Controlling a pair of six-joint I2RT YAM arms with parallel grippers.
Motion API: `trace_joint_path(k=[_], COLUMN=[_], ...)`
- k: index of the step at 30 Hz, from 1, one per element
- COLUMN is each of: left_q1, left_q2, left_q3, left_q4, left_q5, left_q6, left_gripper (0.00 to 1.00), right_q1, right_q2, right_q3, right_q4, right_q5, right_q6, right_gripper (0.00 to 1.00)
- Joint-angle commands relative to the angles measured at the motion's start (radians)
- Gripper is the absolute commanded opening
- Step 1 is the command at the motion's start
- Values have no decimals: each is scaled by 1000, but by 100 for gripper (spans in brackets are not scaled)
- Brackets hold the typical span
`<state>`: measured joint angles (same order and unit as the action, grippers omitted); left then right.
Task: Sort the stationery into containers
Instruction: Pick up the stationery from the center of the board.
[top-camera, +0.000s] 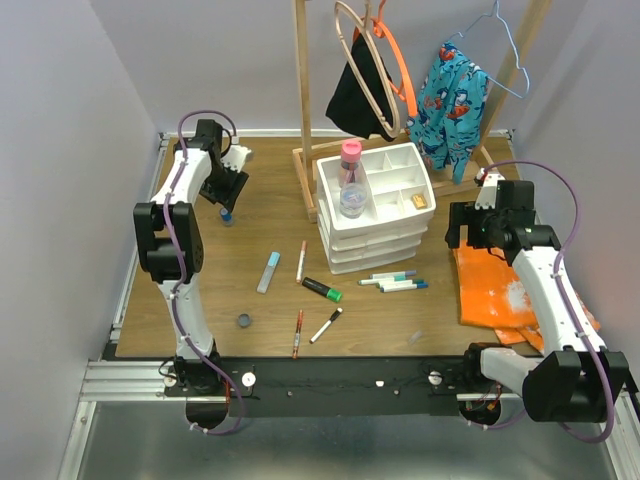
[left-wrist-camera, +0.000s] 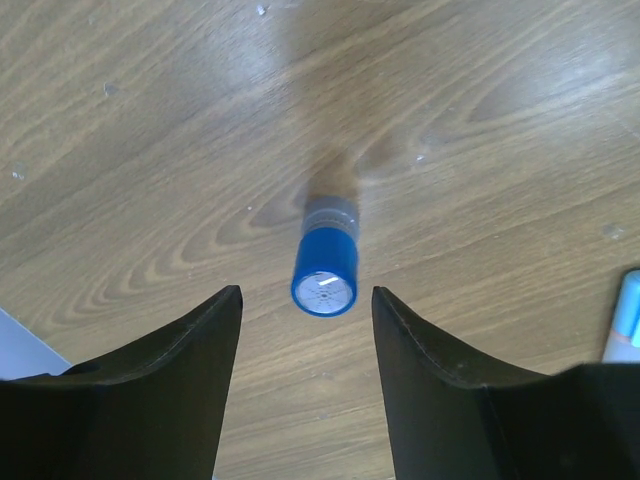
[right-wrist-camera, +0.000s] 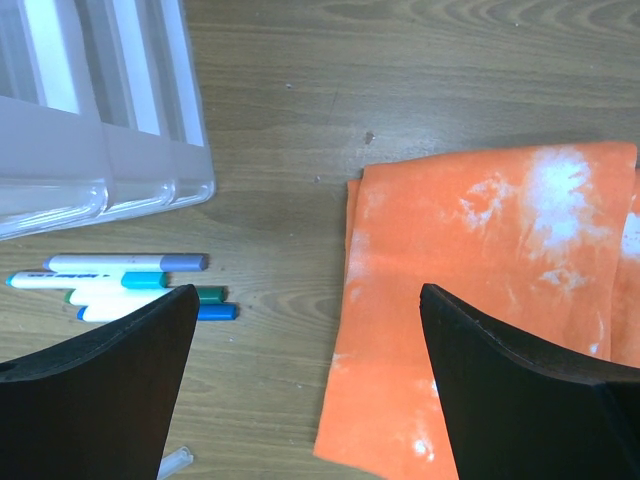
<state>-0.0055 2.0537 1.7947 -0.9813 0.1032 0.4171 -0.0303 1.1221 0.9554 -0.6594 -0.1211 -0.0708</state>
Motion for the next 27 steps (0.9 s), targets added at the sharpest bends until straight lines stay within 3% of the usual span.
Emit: trace_joint_path(k=[1, 27], left_q1=[38, 55], left_q2=[36, 99], left_q3=[32, 57], left_q4=[4, -39], left_q5=[4, 76], left_q6=[-14, -15], left_gripper=[62, 50], right_q1=[-11, -16], right_q2=[15, 73], right_q3=[-7, 22], right_q4=[3, 18], right_q5=[-9, -8], right_q6=[2, 0], right_gripper=[99, 99])
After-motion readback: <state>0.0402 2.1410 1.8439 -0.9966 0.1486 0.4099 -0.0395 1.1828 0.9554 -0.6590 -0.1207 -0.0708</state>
